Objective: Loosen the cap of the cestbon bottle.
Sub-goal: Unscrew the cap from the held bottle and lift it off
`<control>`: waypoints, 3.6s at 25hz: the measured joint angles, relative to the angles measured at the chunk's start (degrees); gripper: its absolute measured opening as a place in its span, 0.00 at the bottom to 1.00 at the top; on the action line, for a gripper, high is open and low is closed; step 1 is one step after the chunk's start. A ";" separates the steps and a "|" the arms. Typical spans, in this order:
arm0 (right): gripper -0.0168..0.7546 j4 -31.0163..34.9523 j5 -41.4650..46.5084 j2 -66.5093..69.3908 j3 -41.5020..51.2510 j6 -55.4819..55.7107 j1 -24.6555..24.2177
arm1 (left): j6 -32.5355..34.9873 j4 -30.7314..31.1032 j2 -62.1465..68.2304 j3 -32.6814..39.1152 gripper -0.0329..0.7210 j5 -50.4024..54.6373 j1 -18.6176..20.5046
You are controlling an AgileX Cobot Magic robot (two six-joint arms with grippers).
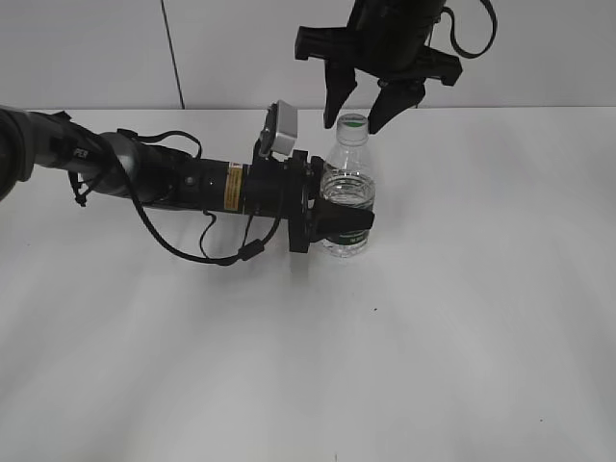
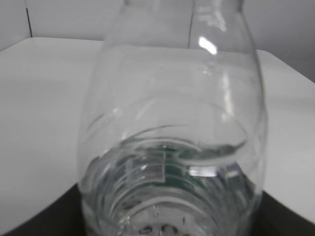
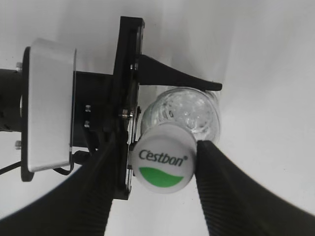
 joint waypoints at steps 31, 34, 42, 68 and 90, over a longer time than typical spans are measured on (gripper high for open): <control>0.47 -0.76 0.00 1.03 0.12 -0.07 0.00 | -0.03 -0.52 0.00 0.00 0.59 0.43 0.00; 0.43 -0.88 0.10 1.03 0.12 -0.32 0.00 | -0.03 -0.52 0.00 0.00 0.59 0.60 0.00; 0.42 -1.00 0.10 1.03 0.12 -3.40 0.00 | -0.07 -0.23 -0.10 0.00 0.59 0.94 0.00; 0.41 -0.56 -0.30 1.03 0.12 -53.50 0.00 | 0.03 0.19 -0.10 0.00 0.59 0.95 0.00; 0.41 -0.22 0.12 1.03 0.12 -106.23 -0.06 | 0.24 0.52 -0.16 0.00 0.59 1.06 0.00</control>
